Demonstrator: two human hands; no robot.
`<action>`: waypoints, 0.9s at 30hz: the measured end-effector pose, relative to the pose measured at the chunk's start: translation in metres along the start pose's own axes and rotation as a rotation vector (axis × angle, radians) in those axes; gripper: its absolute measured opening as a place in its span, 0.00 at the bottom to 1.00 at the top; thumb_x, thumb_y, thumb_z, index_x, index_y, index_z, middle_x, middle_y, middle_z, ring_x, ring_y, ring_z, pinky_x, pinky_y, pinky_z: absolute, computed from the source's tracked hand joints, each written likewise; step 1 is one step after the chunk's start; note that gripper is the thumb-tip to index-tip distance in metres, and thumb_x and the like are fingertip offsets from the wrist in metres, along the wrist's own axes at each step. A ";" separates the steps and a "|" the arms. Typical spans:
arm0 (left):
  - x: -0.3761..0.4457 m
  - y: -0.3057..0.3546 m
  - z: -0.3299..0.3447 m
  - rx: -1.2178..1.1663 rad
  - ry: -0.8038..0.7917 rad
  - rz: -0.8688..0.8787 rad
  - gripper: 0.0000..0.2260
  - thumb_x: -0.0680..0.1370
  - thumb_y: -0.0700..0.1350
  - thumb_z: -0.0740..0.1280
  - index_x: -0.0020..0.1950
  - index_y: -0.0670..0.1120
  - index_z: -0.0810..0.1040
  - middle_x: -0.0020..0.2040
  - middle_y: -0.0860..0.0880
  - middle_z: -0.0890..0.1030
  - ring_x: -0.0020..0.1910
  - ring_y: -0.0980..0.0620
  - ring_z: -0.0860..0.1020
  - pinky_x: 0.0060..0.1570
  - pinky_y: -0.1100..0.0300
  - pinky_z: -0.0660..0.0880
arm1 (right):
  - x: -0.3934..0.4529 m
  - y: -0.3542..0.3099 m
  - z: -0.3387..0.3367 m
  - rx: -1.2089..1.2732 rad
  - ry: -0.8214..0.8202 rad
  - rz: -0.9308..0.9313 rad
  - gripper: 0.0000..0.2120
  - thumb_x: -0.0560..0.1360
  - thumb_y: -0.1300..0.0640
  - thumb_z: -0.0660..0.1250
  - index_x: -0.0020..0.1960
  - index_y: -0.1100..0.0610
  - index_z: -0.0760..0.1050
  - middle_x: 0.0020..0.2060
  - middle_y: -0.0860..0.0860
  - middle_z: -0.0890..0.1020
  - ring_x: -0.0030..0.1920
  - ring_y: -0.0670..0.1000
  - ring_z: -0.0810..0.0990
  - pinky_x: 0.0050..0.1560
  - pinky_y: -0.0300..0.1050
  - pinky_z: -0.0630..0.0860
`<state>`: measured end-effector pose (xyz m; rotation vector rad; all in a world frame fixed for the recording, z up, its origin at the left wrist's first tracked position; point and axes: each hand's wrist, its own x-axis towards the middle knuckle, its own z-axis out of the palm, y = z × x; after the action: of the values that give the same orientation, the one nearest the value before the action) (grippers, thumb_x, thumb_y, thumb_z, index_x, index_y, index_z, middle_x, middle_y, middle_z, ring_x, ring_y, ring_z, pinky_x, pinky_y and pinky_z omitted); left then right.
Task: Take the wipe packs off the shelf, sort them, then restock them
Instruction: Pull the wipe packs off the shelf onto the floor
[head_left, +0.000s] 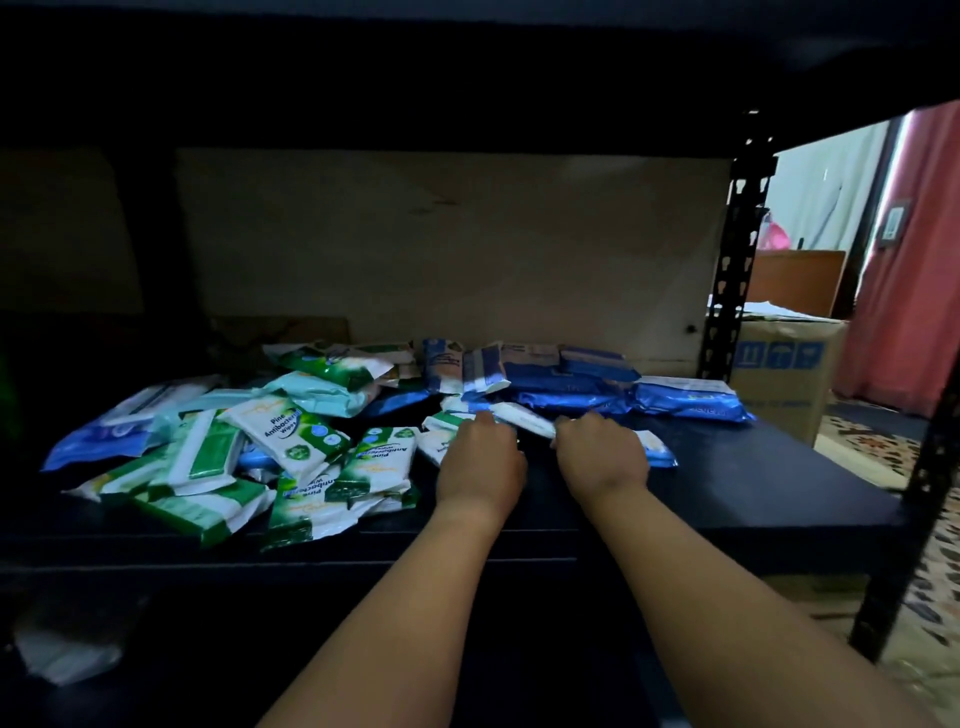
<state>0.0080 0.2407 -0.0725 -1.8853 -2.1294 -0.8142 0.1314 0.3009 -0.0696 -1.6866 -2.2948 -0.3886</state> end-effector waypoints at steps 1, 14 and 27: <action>-0.006 0.004 -0.003 -0.052 -0.013 0.009 0.10 0.80 0.46 0.66 0.59 0.43 0.79 0.57 0.42 0.77 0.57 0.42 0.76 0.50 0.52 0.74 | -0.007 0.001 -0.004 -0.032 -0.001 -0.008 0.14 0.83 0.58 0.57 0.65 0.56 0.75 0.56 0.59 0.79 0.53 0.62 0.80 0.51 0.60 0.80; -0.010 0.008 -0.007 0.077 -0.377 -0.141 0.34 0.83 0.60 0.53 0.82 0.54 0.39 0.83 0.51 0.46 0.81 0.40 0.40 0.70 0.25 0.38 | -0.048 0.008 -0.019 0.025 -0.195 0.293 0.22 0.85 0.59 0.50 0.77 0.45 0.63 0.72 0.64 0.62 0.72 0.74 0.60 0.61 0.79 0.66; -0.019 0.010 -0.008 0.009 -0.262 -0.087 0.21 0.79 0.64 0.61 0.66 0.53 0.69 0.74 0.50 0.67 0.78 0.44 0.56 0.66 0.21 0.49 | -0.062 0.027 -0.015 0.252 -0.124 0.313 0.30 0.80 0.36 0.56 0.79 0.43 0.53 0.79 0.59 0.50 0.77 0.71 0.45 0.68 0.82 0.48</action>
<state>0.0196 0.2203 -0.0723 -2.0039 -2.3759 -0.5987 0.1760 0.2480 -0.0771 -1.9357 -2.0069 0.0694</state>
